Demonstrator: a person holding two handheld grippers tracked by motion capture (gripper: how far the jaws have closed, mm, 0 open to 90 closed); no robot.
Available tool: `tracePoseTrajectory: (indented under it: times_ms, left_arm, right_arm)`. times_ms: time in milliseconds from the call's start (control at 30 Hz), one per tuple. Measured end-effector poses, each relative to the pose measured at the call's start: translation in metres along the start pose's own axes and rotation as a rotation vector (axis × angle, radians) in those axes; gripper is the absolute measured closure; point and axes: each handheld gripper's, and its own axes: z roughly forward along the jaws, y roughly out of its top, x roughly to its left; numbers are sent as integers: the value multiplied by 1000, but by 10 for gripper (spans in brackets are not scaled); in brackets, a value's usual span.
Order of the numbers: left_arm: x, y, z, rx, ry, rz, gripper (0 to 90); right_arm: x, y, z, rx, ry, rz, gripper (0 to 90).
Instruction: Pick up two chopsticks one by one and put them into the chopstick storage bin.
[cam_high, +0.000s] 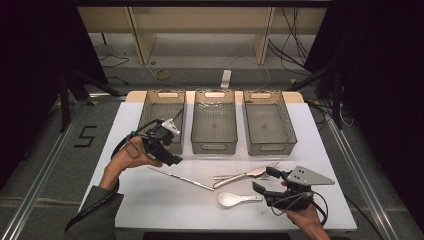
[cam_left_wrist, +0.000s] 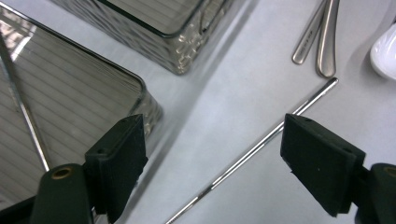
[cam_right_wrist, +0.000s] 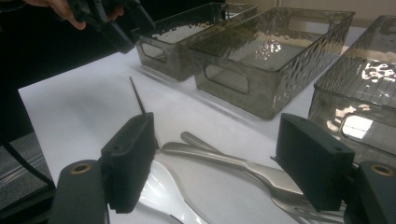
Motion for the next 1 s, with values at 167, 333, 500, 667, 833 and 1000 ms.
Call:
tracePoseTrajectory:
  times_ms: [167,333,500,667,833,1000]
  left_arm:
    - [-4,-4,8,38,2,5,225]
    - [-13,-6,18,88,-16,36,237]
    - [-20,-9,32,154,-36,77,267]
    - [-24,-13,44,212,-41,112,308]
    - [-24,-17,50,233,-54,129,366]
    - [-23,-17,57,258,-50,152,421]
  right_arm:
    - [0,0,0,3,0,-4,293]
    - [1,0,1,9,-3,-5,293]
    - [1,0,1,6,-3,-7,293]
    - [1,0,1,5,-5,-10,293]
    - [2,0,1,9,-2,-12,293]
    - [2,0,1,11,-2,-12,293]
